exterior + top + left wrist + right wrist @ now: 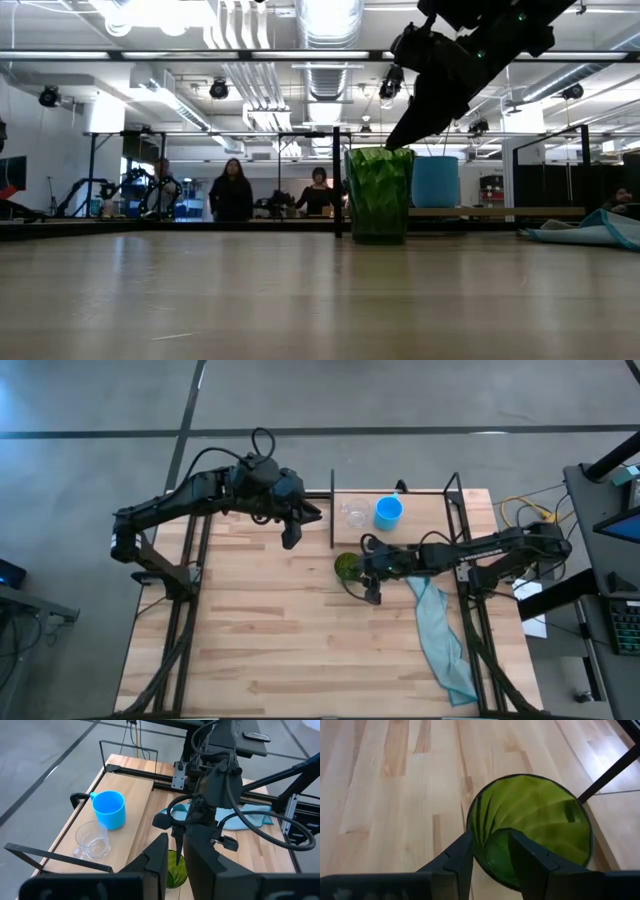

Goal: Stack small to large cups/mugs on shelf
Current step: Put the green cup on the table

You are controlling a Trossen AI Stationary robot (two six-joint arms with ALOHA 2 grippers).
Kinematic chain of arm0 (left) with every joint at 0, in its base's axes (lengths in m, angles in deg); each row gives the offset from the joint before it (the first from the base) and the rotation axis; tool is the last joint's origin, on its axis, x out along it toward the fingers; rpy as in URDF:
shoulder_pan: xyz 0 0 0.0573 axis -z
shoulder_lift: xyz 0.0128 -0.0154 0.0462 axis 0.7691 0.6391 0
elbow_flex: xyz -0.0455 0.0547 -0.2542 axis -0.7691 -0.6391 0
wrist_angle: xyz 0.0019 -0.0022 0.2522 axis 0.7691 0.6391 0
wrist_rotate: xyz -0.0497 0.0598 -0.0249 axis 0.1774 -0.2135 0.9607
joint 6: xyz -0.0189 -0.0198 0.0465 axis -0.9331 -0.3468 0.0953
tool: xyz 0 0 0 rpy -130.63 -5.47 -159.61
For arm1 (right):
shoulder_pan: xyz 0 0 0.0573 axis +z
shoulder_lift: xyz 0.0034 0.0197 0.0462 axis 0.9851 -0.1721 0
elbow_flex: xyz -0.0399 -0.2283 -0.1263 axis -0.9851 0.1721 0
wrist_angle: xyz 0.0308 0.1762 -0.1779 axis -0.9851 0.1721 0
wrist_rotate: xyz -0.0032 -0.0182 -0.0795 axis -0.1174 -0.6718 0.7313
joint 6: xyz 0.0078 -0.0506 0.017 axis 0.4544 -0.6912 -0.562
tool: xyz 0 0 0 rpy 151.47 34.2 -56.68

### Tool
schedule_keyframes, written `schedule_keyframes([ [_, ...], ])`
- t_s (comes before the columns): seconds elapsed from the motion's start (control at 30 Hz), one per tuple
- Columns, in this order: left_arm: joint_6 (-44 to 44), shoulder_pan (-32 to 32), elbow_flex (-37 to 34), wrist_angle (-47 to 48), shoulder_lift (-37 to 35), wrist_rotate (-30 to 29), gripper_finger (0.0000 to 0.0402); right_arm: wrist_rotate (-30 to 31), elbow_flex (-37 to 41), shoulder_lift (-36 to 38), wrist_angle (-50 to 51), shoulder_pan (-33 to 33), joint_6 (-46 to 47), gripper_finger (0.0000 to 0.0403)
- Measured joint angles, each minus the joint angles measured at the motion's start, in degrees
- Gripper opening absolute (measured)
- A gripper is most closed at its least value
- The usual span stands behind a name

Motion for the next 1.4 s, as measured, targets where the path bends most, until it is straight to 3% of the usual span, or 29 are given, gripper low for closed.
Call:
schedule_keyframes([
  [0.83, 0.16, 0.00, 1.26, -0.18, -0.02, 0.04, 0.0045, -2.84, 0.04, 0.90, -0.20, -0.11, 1.11, 0.0118],
  [1.23, 0.17, 0.00, 1.60, -0.24, -0.02, 0.04, 0.0045, -2.81, 0.04, -3.71, -2.24, -0.24, 2.44, 0.0118],
  [1.4, 0.17, 0.00, 1.57, -0.17, -0.13, 0.04, 0.0045, -2.56, 0.04, -4.10, -3.45, -0.37, 2.60, 0.0096],
])
